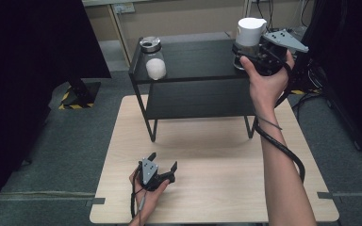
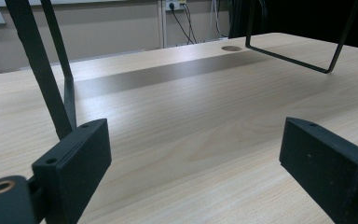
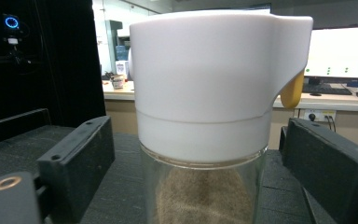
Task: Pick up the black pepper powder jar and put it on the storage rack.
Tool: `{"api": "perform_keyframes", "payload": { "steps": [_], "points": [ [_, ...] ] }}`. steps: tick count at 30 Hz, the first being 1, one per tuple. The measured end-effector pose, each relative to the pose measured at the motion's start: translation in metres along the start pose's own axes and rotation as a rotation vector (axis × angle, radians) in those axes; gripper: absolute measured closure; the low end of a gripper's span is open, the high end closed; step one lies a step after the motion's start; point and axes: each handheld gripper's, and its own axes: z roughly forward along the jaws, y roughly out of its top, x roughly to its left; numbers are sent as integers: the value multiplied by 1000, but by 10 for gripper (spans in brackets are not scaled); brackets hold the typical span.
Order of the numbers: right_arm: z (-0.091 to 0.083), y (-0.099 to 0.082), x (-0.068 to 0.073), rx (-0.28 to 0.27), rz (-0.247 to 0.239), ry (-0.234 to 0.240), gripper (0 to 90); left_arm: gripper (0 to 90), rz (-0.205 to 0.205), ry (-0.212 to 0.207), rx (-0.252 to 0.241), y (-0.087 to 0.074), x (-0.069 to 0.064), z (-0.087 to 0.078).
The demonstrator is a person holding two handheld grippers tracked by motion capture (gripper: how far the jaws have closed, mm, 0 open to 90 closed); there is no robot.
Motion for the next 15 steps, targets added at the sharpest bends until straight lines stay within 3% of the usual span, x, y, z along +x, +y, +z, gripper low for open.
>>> {"api": "perform_keyframes", "payload": {
  "steps": [15],
  "points": [
    [-16,-10,2,-2,-33,33,41,84,0,1,-1,0,0,0]
  ]
}}
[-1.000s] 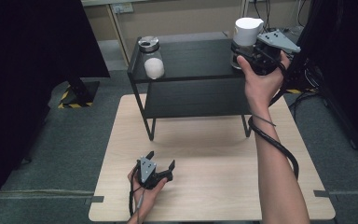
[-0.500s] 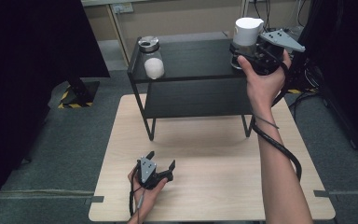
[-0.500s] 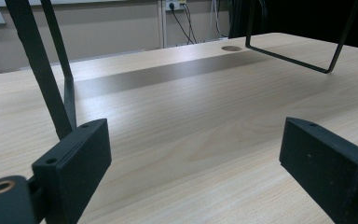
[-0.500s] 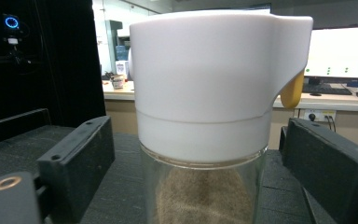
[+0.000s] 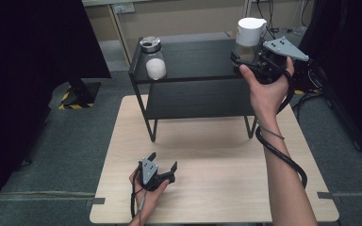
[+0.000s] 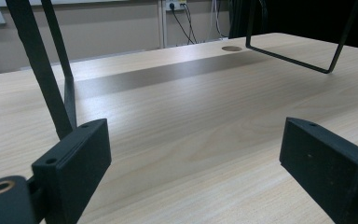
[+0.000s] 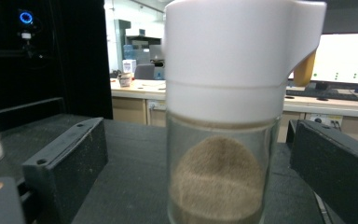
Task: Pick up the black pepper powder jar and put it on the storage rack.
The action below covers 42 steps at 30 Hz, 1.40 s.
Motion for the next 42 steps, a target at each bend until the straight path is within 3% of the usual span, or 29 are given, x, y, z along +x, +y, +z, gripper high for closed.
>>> {"api": "perform_keyframes", "payload": {
  "steps": [23,42],
  "points": [
    [-29,-23,0,-32,-10,49,33,83,3,1,1,0,0,0],
    [-53,-49,-4,-44,24,88,32,84,7,2,3,0,-1,0]
  ]
}}
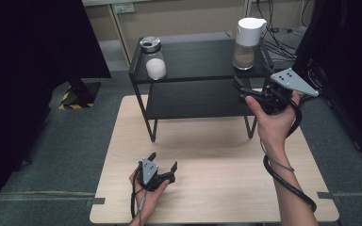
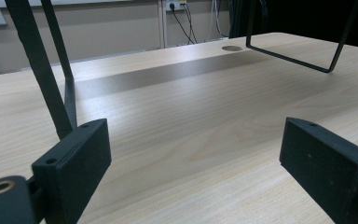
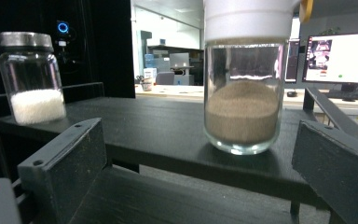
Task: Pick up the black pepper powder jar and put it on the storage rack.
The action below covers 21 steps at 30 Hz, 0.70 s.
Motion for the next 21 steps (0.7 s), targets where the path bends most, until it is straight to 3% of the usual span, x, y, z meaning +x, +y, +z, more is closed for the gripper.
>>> {"api": "perform_keyframes", "payload": {
  "steps": [21],
  "points": [
    [-23,-28,-3,28,22,21,33,84,1,1,-3,0,0,0]
  ]
}}
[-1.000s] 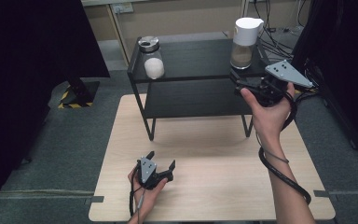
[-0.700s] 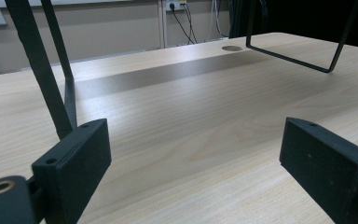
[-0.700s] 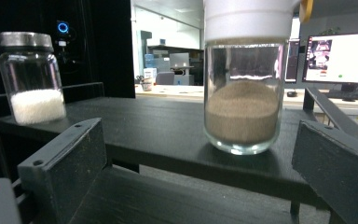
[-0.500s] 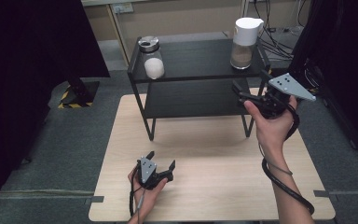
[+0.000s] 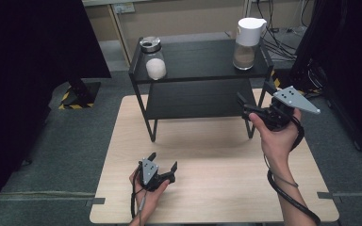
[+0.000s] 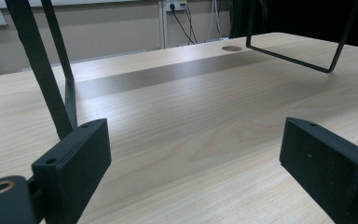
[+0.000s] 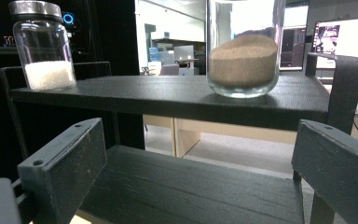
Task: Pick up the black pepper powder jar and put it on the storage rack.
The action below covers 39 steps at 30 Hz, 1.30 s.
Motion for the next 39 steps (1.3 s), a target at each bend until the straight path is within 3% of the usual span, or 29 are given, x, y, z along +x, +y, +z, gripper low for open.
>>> {"api": "perform_keyframes", "payload": {
  "steps": [39],
  "points": [
    [-21,-55,-2,110,25,11,32,84,2,1,-2,0,-1,0]
  ]
}}
